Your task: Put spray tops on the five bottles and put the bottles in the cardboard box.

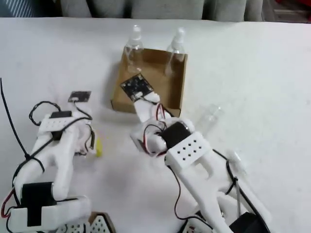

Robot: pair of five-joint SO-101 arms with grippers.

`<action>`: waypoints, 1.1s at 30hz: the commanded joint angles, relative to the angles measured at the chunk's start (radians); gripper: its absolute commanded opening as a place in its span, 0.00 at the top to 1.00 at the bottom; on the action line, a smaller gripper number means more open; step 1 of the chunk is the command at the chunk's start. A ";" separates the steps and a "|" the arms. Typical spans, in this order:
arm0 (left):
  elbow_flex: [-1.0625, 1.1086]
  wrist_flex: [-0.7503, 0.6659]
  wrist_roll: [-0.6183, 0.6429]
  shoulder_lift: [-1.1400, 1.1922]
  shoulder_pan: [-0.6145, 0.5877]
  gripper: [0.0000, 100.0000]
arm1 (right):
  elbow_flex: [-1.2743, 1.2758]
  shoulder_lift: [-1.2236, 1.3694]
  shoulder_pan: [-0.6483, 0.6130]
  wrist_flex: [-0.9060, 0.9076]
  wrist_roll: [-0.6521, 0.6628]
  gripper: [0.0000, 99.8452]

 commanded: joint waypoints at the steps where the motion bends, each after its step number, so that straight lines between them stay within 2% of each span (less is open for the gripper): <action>1: -0.072 0.051 -0.084 -0.005 0.007 0.83 | -0.077 -0.059 0.048 0.056 0.035 0.67; 5: -0.132 0.161 -0.106 -0.005 0.007 0.66 | -0.077 -0.087 0.116 0.061 0.038 0.67; 7: -0.153 0.187 -0.107 -0.005 0.007 0.62 | -0.077 -0.087 0.134 0.061 0.038 0.67; 15: -0.267 0.267 -0.101 0.001 0.007 0.62 | -0.074 -0.085 0.145 0.061 0.038 0.67; 19: -0.278 0.245 -0.044 0.002 0.007 0.62 | -0.074 -0.085 0.145 0.061 0.037 0.67; 23: -0.272 0.189 -0.037 0.005 0.007 0.62 | -0.074 -0.085 0.145 0.061 0.032 0.67; 33: -0.272 0.158 -0.032 0.030 0.008 0.62 | -0.049 -0.087 0.143 0.056 0.031 0.67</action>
